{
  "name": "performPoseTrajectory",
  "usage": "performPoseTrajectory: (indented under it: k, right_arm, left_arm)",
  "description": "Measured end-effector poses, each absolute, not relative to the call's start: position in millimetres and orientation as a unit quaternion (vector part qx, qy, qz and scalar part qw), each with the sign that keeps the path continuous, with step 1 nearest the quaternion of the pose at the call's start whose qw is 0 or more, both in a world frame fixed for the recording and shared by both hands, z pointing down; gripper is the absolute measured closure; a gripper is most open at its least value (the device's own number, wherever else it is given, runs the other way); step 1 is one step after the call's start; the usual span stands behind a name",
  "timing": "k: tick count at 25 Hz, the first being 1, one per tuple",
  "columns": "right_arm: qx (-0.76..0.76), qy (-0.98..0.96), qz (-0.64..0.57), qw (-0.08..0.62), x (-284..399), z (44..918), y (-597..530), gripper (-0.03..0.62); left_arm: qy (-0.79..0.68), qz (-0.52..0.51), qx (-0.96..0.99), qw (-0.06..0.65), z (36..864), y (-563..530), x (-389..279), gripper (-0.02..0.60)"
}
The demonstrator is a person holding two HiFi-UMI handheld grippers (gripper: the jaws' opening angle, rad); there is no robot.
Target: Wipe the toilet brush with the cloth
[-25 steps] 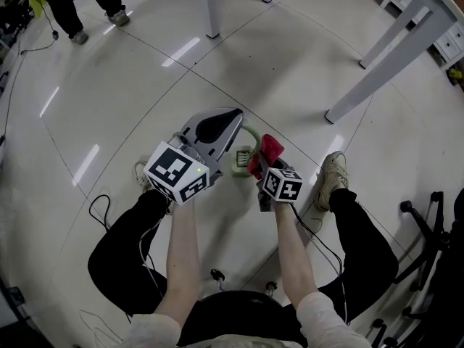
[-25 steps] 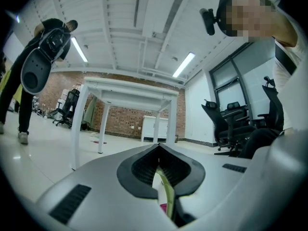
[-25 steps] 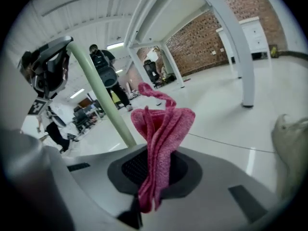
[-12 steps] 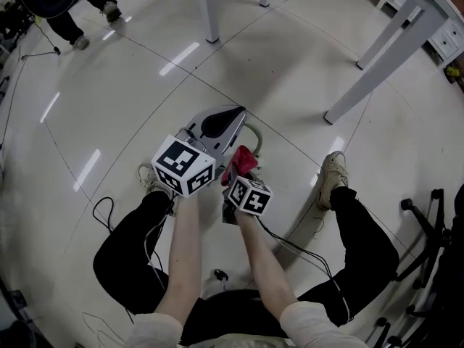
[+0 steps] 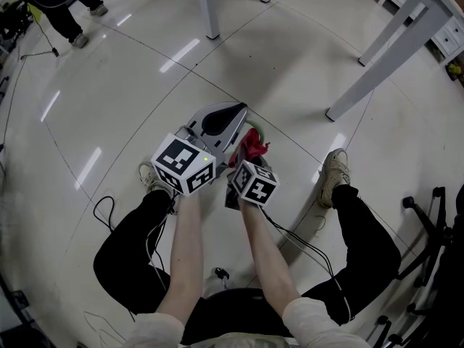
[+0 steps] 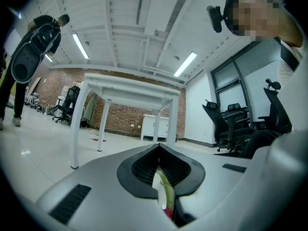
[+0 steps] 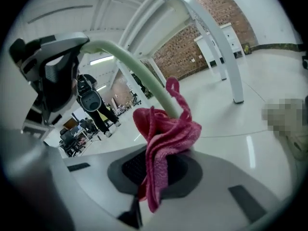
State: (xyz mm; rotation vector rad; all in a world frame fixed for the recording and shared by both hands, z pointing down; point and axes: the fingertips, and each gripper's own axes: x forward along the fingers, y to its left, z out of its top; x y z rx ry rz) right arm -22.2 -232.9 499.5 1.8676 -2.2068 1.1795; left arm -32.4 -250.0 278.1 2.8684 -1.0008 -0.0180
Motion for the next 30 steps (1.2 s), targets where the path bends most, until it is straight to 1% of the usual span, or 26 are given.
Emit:
performPoseTrajectory:
  k: [6,11,17,21,24,27,30]
  right_arm:
    - [0.601,-0.749,0.278,-0.041,-28.4,413.8,-252.0,0.562]
    - [0.576,-0.791,0.203,-0.037,-44.2,370.7,-249.7,0.562]
    - [0.536,-0.834,0.129,-0.026,-57.0,350.8,-243.4,0.562]
    - [0.524,-0.843,0.122,-0.024,-55.0,349.6,-240.2,0.562]
    - [0.515,-0.849,0.114,-0.009,-56.0,349.4,-237.6,0.563]
    - [0.503,-0.858,0.102,0.012,-53.8,347.5,-228.8,0.562]
    - [0.5,-0.86,0.096,0.021,-37.6,343.3,-212.3,0.562]
  left_arm:
    - [-0.328,-0.002,0.943,0.05,278.7,-251.6,-31.2,0.577]
    - [-0.325,0.004,0.944,0.058,279.6,-251.2,-31.3,0.577]
    - [-0.322,-0.003,0.944,0.068,279.0,-250.1,-30.2,0.577]
    - [-0.321,-0.009,0.944,0.075,278.6,-248.5,-28.3,0.577]
    - [-0.327,-0.012,0.942,0.076,277.9,-248.9,-29.7,0.577]
    - [-0.371,-0.01,0.926,0.07,278.9,-251.7,-42.2,0.577]
    - [-0.441,-0.028,0.894,0.071,283.7,-245.5,-71.4,0.577]
